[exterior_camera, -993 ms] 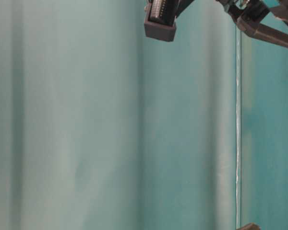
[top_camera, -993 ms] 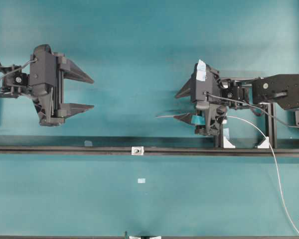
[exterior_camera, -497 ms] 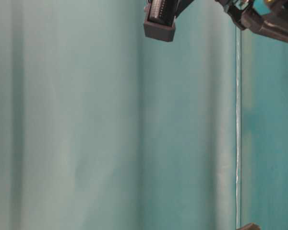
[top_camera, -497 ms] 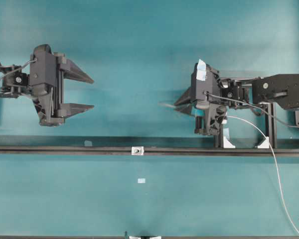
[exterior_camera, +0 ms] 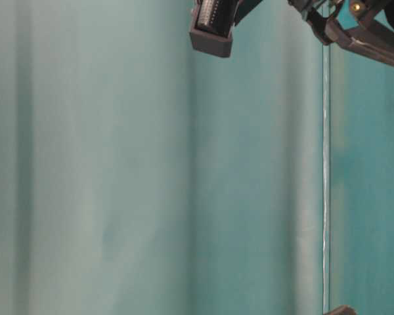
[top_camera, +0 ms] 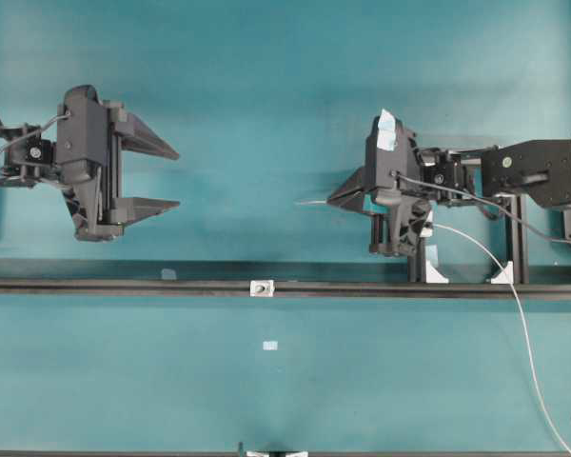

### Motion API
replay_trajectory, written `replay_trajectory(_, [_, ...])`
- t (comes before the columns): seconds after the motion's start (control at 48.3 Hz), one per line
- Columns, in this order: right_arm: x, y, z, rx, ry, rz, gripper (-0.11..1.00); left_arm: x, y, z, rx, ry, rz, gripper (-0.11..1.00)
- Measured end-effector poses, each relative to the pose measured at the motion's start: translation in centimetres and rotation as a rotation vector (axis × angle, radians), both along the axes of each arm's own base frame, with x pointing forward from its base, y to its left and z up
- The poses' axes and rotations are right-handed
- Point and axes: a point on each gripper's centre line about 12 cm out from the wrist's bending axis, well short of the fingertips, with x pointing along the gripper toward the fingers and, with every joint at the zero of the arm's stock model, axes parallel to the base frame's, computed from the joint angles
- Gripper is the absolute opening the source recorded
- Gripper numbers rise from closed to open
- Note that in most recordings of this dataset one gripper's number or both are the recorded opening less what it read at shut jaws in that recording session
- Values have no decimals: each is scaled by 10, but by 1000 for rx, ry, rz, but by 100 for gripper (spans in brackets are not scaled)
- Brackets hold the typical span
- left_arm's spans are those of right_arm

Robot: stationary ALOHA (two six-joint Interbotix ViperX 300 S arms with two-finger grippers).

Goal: Insert the wire through the hole in the metal fitting marked with a red label. (retake)
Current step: 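Close the right gripper on the wire and lift it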

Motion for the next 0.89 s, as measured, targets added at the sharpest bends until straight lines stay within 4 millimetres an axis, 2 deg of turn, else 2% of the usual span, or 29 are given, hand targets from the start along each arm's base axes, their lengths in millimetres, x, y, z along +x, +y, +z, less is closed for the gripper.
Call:
replay_trajectory(0.352, [0,0,3,0,-8,0,2,0,0,0,0,-2,0,66])
replay_trajectory(0.642, [-2,0,36,-5,-92,2,2,1,0,1,-1,-11,1,66])
replay_trajectory(0.89, [-9,0,52,-5,-110,2,2,3,0,4,0,-25,1,66])
